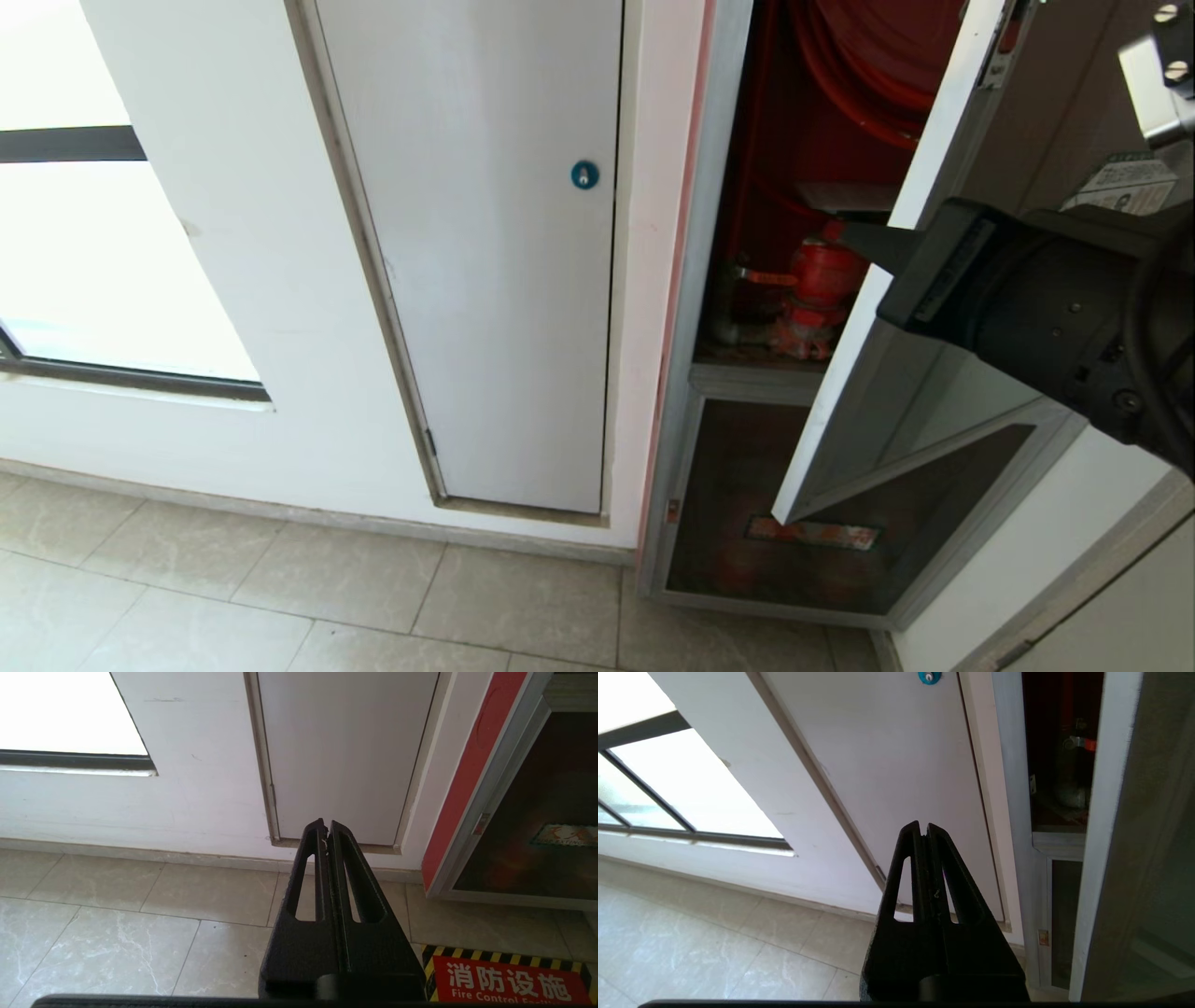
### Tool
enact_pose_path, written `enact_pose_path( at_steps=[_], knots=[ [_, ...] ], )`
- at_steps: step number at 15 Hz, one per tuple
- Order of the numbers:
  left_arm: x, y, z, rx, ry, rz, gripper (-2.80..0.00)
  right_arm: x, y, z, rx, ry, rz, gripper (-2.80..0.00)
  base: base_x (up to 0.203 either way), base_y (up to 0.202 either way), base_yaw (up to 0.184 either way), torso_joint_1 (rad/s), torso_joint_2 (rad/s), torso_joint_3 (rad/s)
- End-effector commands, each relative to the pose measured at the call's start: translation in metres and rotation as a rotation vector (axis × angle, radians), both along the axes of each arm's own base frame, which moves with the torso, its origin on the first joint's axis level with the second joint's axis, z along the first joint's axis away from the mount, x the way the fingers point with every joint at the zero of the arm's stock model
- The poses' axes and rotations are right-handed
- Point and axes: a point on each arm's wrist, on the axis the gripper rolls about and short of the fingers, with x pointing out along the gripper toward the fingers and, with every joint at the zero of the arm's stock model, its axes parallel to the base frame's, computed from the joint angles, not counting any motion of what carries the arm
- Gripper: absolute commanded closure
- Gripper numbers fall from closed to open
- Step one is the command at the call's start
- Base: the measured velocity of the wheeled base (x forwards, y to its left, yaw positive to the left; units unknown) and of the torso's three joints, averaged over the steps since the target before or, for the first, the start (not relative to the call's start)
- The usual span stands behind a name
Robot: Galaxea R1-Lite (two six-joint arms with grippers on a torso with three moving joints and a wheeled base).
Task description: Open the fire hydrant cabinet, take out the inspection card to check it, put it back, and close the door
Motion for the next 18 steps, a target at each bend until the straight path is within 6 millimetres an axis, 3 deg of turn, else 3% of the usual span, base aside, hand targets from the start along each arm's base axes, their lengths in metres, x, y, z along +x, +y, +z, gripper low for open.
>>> enact_pose_path(
  at_steps=[1, 11, 14, 18],
  knots=[
    [0.0, 0.0, 0.0, 0.001, 0.001, 0.0, 0.0, 0.016, 0.019, -0.004, -0.015, 0.018, -0.016, 0.0, 0.0, 0.0, 0.0, 0.0, 0.0, 0.0],
    [0.0, 0.0, 0.0, 0.001, 0.001, 0.0, 0.0, 0.069, 0.066, 0.002, 0.015, -0.026, -0.273, 0.0, 0.0, 0.0, 0.0, 0.0, 0.0, 0.0],
    [0.0, 0.0, 0.0, 0.001, 0.001, 0.0, 0.0, 0.094, 0.073, -0.004, -0.007, -0.016, -0.396, 0.0, 0.0, 0.0, 0.0, 0.0, 0.0, 0.0],
    [0.0, 0.0, 0.0, 0.001, 0.001, 0.0, 0.0, 0.111, 0.083, -0.007, -0.033, -0.011, -0.492, 0.0, 0.0, 0.0, 0.0, 0.0, 0.0, 0.0]
  ],
)
